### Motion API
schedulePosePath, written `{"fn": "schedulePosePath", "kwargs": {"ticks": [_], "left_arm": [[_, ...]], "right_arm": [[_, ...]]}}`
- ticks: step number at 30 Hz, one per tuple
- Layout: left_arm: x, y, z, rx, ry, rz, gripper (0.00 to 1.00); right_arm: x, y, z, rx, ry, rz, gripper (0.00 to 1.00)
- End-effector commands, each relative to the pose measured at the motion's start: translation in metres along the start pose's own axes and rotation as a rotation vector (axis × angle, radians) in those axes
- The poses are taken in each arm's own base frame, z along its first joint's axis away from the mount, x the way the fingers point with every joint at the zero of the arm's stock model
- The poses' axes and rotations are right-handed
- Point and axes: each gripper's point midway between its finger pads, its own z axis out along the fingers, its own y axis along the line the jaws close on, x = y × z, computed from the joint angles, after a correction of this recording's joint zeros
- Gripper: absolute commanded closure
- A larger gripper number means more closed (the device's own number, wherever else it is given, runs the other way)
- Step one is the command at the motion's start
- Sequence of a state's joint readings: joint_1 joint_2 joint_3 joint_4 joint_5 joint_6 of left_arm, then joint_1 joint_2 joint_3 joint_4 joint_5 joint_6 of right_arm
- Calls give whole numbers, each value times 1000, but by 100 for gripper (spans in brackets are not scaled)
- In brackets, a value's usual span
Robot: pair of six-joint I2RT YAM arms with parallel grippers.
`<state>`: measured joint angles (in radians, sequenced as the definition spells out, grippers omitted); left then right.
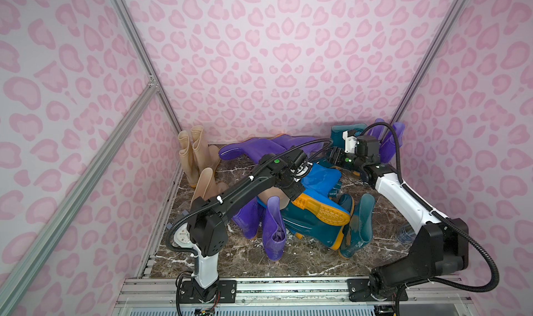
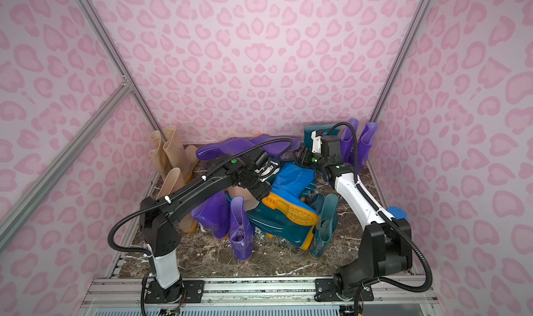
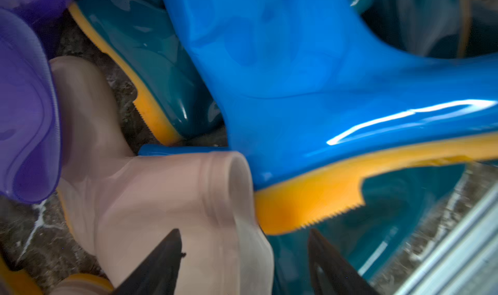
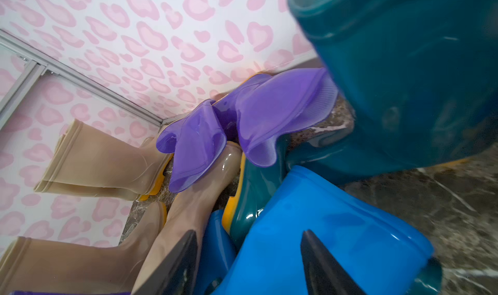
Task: Match and arrange rain boots in pairs
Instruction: Adjust the rain boot at the center of the board.
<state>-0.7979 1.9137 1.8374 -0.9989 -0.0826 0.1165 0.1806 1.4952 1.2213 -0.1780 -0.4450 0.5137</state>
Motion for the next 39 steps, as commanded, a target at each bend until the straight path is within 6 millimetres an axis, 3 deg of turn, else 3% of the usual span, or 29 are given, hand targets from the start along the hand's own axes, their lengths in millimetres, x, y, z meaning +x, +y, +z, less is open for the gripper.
{"fn": "schedulePosePath", "kwargs": {"ticks": [1, 3, 9, 13, 15, 19, 23, 26, 28, 33, 35, 37, 38, 39], "left_arm": [[-7, 33, 8, -203, -26, -45, 31], [-7, 37, 14, -233, -44, -62, 35], [-15, 24, 24, -151, -80, -93, 40], [-11, 37, 25, -229, -44, -95, 85], [-10, 44, 17, -259, -46, -103, 97], [-15, 62, -19, -261, -88, -137, 98], [-19, 79, -57, -137, -130, -236, 98], [-15, 95, -75, -82, -111, -284, 98], [-9, 109, -75, -69, -90, -312, 98], [-3, 138, -51, 34, -63, -404, 96], [-5, 149, -40, 1, -51, -389, 73], [-11, 154, -33, -3, -48, -375, 68], [-13, 158, -30, -19, -41, -375, 57], [-16, 161, -30, -28, -39, -369, 53]], "right_arm": [[-3, 10, -4, -44, -20, -17, 36], [-3, 12, -6, -54, -22, -22, 36], [-2, 16, -7, -82, -17, -25, 36], [-2, 21, -10, -104, -23, -22, 37], [-1, 28, -11, -121, -21, -29, 37], [0, 45, -12, -131, -25, -72, 38], [1, 57, -11, -154, -21, -85, 38], [2, 62, -11, -170, -22, -81, 38], [4, 65, -9, -177, -17, -85, 38], [11, 71, -5, -193, -3, -89, 38], [12, 70, -5, -190, -1, -88, 38], [13, 70, -6, -192, 0, -85, 38], [13, 71, -6, -194, 1, -86, 38], [13, 72, -7, -194, 2, -88, 38]]}}
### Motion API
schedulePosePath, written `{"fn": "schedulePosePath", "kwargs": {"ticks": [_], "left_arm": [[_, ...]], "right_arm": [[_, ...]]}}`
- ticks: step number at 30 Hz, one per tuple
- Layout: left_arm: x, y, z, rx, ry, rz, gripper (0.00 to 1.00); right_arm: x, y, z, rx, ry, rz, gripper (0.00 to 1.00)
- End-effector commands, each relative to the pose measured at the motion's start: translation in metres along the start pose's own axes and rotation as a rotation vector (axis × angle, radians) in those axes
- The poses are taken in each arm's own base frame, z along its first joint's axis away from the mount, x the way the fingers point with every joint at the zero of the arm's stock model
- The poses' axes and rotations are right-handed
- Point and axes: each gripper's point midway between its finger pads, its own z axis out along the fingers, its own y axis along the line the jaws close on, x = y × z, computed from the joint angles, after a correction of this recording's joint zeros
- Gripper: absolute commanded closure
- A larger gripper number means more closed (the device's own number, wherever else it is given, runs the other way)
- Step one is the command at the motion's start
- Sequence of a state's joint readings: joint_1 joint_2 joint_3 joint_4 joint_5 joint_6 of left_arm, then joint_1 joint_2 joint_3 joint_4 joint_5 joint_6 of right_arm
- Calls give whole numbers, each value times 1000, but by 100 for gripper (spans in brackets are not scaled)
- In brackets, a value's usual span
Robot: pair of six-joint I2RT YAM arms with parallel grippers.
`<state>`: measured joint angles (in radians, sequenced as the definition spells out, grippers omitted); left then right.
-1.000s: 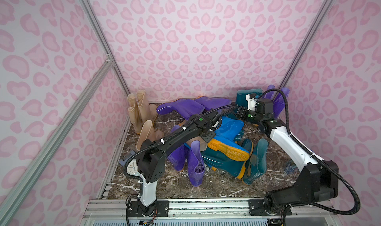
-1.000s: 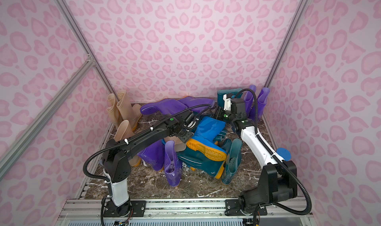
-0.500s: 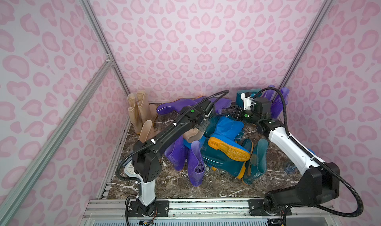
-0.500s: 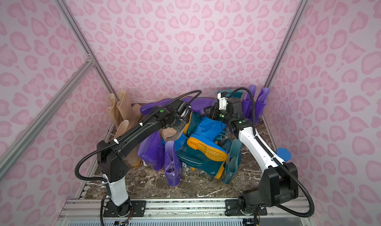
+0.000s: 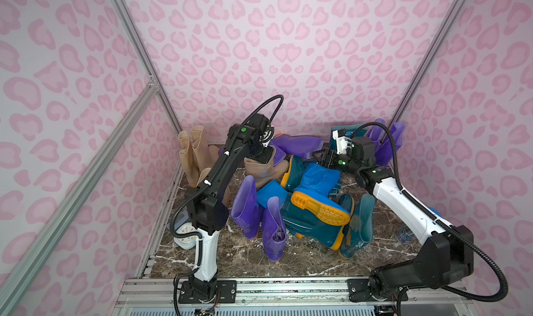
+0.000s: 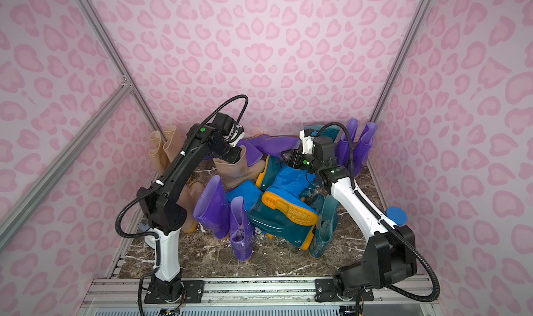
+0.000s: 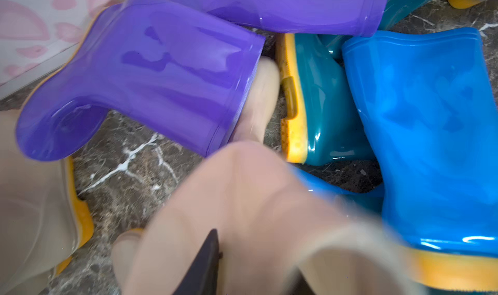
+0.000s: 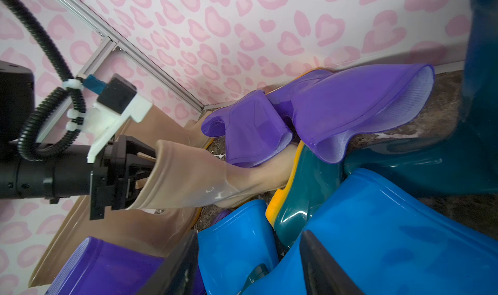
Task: Match and arrange rain boots in pairs
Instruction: Adjust the rain boot at the center of the board, then pair a pair of rain boots at the center of the board.
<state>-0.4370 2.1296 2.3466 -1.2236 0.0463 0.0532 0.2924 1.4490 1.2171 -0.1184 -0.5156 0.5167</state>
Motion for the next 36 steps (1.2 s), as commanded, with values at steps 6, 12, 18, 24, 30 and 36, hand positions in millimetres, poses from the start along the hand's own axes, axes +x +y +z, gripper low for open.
{"fn": "schedulePosePath", "kwargs": {"ticks": [6, 12, 18, 24, 30, 36], "left_arm": [[-26, -6, -42, 30, -119, 11, 28], [-38, -8, -109, 12, -274, 45, 17], [3, -33, -124, 128, -222, 203, 5], [26, -32, -93, 97, -149, 267, 1], [10, -10, -68, -42, -151, 252, 3], [5, -7, -60, -97, -173, 292, 11]], "right_arm": [[-3, 7, -3, -9, -17, -20, 37], [-5, 11, 1, -21, -17, -29, 37], [-3, 16, 7, -34, 1, -58, 35], [2, 14, 9, -34, 18, -58, 34], [3, 23, 4, -60, 13, -64, 34], [3, 25, 3, -58, 16, -75, 34]]}}
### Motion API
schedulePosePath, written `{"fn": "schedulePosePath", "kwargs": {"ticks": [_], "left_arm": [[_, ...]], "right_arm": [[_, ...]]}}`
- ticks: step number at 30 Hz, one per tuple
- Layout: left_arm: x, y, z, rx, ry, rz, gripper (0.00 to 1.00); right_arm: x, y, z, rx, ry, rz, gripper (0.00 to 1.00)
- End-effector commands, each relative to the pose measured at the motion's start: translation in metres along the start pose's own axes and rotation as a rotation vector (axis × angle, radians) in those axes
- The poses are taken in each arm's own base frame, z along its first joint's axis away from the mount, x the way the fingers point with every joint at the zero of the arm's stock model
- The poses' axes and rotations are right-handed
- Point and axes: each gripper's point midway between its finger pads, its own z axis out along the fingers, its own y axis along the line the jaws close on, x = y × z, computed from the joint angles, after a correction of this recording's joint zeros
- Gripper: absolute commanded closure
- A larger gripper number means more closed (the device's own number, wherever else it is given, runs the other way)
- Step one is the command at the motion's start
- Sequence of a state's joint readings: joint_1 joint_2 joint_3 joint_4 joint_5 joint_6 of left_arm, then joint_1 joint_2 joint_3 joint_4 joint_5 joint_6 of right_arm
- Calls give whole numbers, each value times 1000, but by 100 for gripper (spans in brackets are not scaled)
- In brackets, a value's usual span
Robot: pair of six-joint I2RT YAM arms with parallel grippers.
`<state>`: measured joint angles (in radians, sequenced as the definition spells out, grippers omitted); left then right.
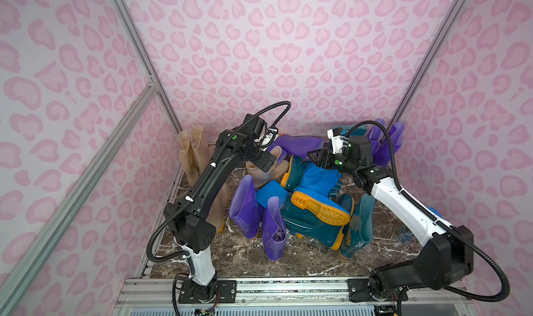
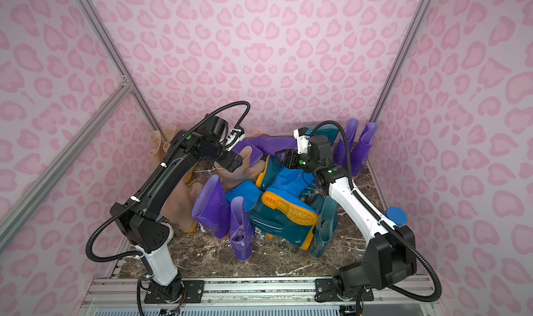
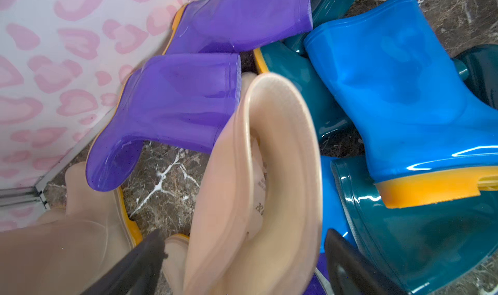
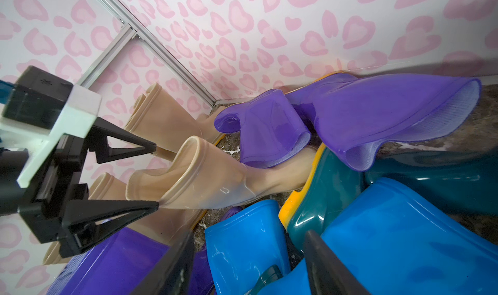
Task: Match and arrange rain boots in pairs
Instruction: Pair a pair of rain boots at the center of the board.
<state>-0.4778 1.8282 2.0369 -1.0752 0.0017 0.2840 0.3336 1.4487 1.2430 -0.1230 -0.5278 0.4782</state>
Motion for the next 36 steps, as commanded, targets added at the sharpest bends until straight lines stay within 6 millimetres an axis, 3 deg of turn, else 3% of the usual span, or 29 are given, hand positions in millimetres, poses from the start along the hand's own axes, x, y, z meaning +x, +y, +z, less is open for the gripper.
{"fn": "schedulePosePath", "kwargs": {"ticks": [1, 4, 6, 7, 9, 10, 16, 20, 28, 36], "left_arm": [[-2, 9, 8, -49, -9, 33, 17], [11, 5, 20, -23, 41, 25, 39], [18, 7, 27, -29, 53, 10, 69], [21, 10, 29, -37, 61, 1, 78], [25, 18, 28, -54, 77, -26, 94], [25, 22, 24, -63, 78, -50, 97], [1, 33, -25, -54, -5, -217, 98], [-11, 33, -50, -43, -38, -293, 98], [-3, 45, -69, -126, -37, -393, 98], [-14, 37, -119, -62, -167, -439, 98]], "right_arm": [[1, 1, 1, -7, 5, -9, 34], [-1, 3, 1, -12, -2, -7, 34], [-2, 2, 1, -9, -3, -7, 34], [-3, 3, 0, -13, -5, -8, 34], [-3, 6, 1, -24, -5, -3, 34], [-2, 8, 2, -27, -2, -6, 34], [-2, 22, 4, -21, 4, -46, 35], [2, 43, 7, 9, 13, -103, 35], [6, 93, -5, 48, -57, -174, 35], [-2, 110, -17, 11, -96, -182, 35]]}}
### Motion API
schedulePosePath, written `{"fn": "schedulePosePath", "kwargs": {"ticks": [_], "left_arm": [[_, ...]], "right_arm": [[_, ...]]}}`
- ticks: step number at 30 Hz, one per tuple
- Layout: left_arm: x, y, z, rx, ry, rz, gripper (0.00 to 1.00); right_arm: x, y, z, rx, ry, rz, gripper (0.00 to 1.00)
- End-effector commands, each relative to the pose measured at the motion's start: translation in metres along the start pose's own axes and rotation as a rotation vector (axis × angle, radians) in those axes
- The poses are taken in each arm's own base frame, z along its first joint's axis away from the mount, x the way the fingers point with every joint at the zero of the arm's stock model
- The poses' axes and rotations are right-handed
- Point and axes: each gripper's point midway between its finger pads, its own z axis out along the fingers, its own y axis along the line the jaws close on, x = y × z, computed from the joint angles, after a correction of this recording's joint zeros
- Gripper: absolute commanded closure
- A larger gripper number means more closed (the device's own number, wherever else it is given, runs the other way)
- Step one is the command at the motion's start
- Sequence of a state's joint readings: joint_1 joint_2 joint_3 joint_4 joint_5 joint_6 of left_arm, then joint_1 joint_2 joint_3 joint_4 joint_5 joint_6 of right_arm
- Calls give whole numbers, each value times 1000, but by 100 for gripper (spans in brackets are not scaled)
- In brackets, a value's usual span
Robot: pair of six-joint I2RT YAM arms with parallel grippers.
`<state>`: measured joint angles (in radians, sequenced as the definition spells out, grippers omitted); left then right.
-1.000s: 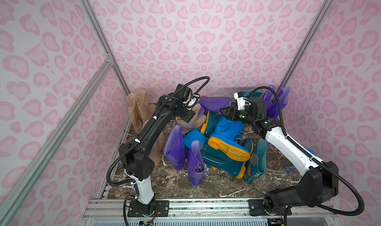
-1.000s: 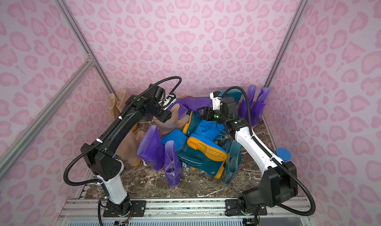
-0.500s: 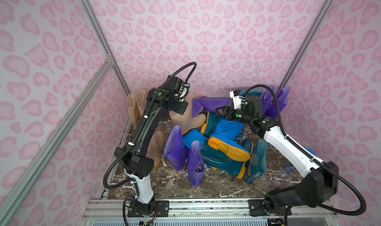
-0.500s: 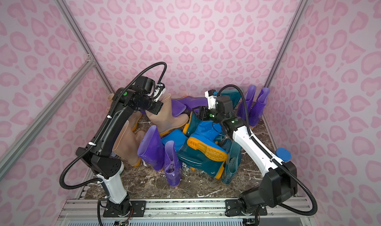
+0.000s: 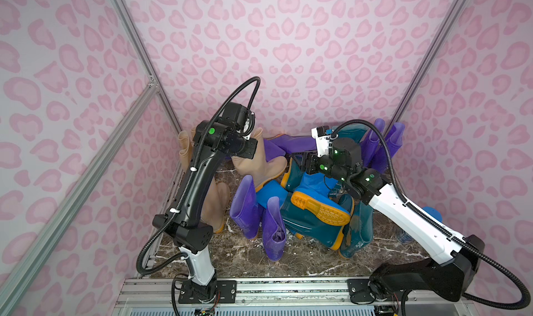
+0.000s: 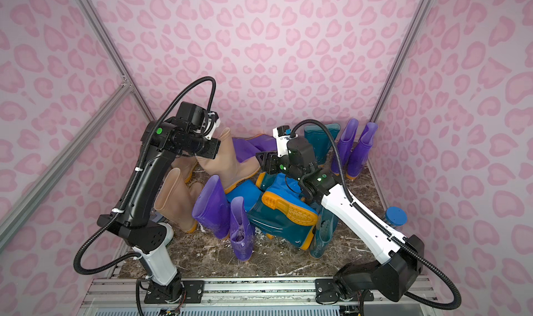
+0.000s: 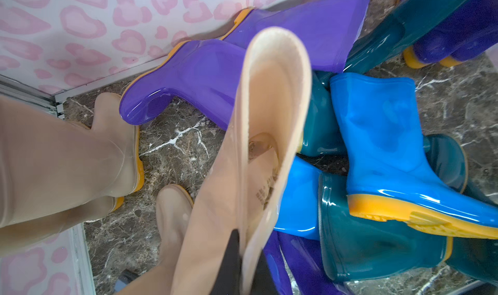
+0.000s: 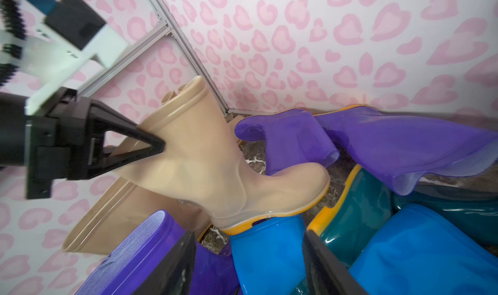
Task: Match and arrange rain boots in pairs
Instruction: Pair a pair of rain boots at the center of the board, then adjust the rain boot at the center of the board.
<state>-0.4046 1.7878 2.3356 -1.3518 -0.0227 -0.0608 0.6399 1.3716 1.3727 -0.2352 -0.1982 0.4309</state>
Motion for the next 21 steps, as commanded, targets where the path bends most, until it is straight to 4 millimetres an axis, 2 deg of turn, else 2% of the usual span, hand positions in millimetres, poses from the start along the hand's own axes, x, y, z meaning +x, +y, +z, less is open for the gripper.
{"fn": "schedulePosePath", "kwargs": {"ticks": [1, 7, 11, 16, 19, 21], "left_arm": [[-20, 0, -31, 29, -128, -46, 98], [-28, 20, -57, -46, -205, -94, 98], [-28, 39, -75, -107, -244, -145, 98], [-34, 55, -95, -118, -315, -219, 98], [-38, 54, -99, -78, -337, -240, 98], [-37, 52, -99, -64, -334, -241, 98]], "right_arm": [[-5, 6, -2, -2, -24, -11, 36], [3, 28, 6, 43, -16, -67, 36], [13, 62, 10, 59, -18, -112, 36], [44, 108, 25, 27, 35, -158, 36], [66, 135, 34, 7, 72, -194, 35], [81, 146, 44, -8, 108, -197, 34]]}}
